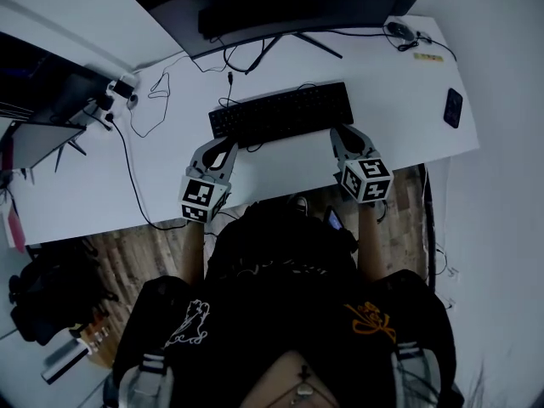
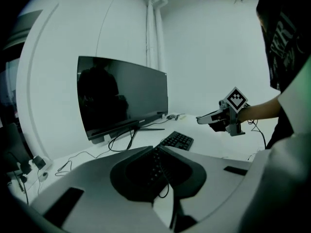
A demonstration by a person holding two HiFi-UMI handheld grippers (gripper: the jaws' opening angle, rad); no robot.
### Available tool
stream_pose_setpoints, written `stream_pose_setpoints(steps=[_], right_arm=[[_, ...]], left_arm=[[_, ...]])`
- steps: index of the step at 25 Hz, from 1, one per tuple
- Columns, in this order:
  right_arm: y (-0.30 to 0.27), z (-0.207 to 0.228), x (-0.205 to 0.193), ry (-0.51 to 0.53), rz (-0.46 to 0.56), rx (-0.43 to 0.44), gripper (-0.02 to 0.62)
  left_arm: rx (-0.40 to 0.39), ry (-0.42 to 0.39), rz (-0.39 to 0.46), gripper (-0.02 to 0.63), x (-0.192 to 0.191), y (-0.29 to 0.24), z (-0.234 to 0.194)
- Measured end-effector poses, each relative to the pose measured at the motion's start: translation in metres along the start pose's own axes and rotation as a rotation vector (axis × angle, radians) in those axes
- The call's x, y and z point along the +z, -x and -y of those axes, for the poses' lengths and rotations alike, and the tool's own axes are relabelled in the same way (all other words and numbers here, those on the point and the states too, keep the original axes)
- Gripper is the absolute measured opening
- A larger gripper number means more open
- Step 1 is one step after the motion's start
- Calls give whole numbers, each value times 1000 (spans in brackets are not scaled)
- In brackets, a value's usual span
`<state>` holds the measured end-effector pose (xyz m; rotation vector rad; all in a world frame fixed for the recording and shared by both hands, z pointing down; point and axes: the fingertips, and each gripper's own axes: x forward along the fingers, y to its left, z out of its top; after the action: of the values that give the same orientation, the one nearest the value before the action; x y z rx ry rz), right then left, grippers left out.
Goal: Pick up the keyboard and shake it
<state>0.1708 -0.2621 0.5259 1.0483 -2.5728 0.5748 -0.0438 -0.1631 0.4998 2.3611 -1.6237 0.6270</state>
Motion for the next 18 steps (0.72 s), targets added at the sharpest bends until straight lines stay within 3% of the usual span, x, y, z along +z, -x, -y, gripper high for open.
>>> stream_pose_setpoints(steps=[3,6,9,12,18], right_arm=[[-18,24,-19,-14,-55,-29,57],[-35,45,-41,-47,-105,-47,137],[-48,69,-62,-72,-161,-81,182],[-58,86,-79,-81,-223,-105,237],[-65,100,-100,-149,-298,-124,348]], left_arm=[[-5,58,-50,38,-31,-19,-23],[-2,139,-94,56,-59,-31,-48],[-4,181,-146,140,-84,-42,-71],[-13,215,-183,179,-102,-52,-94],[-76,385,-230,286,-132,-80,-131]])
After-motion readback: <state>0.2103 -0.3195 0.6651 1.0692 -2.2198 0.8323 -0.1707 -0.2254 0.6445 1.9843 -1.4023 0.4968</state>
